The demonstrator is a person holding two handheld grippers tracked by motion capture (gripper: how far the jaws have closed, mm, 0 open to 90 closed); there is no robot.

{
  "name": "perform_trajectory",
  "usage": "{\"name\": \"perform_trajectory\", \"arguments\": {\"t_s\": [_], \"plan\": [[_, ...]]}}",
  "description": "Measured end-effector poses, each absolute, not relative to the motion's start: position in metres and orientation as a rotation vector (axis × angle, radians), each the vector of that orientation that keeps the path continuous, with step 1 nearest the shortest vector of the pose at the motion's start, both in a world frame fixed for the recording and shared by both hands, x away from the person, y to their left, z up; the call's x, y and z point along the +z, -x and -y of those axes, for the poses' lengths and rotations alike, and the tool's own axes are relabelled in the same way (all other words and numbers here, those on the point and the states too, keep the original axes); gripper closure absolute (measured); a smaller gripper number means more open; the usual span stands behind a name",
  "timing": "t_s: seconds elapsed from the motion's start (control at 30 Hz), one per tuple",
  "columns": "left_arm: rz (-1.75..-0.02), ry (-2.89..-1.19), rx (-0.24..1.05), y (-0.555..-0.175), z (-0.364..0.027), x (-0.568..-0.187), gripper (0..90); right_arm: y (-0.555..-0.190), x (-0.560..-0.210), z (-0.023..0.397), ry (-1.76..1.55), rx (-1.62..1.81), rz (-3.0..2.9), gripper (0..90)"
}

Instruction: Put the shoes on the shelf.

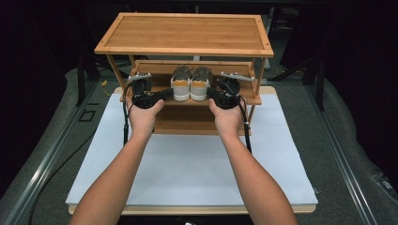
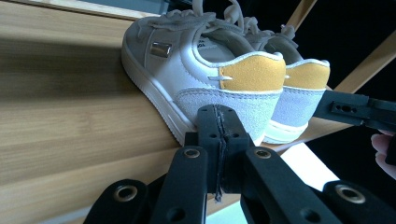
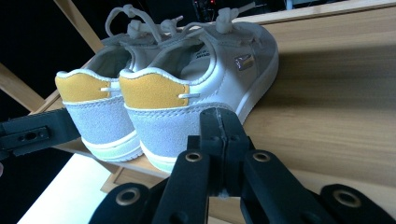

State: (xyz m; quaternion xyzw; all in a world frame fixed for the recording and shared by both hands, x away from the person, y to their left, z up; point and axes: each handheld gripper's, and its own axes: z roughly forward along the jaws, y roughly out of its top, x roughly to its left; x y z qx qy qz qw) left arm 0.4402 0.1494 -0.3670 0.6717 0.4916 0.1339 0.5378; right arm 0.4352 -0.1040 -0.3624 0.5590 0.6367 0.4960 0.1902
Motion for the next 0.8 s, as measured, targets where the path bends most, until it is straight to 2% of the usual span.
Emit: {"name": "perform_trajectory", "arguments": {"t_s": [0.8], "plan": [[-1.2,-1.598,0.301,-0.463,-0.143,-0.37,89.4,-0.458,-0.366,0.102,-1.589,1.343,-1.748,90.0]]}}
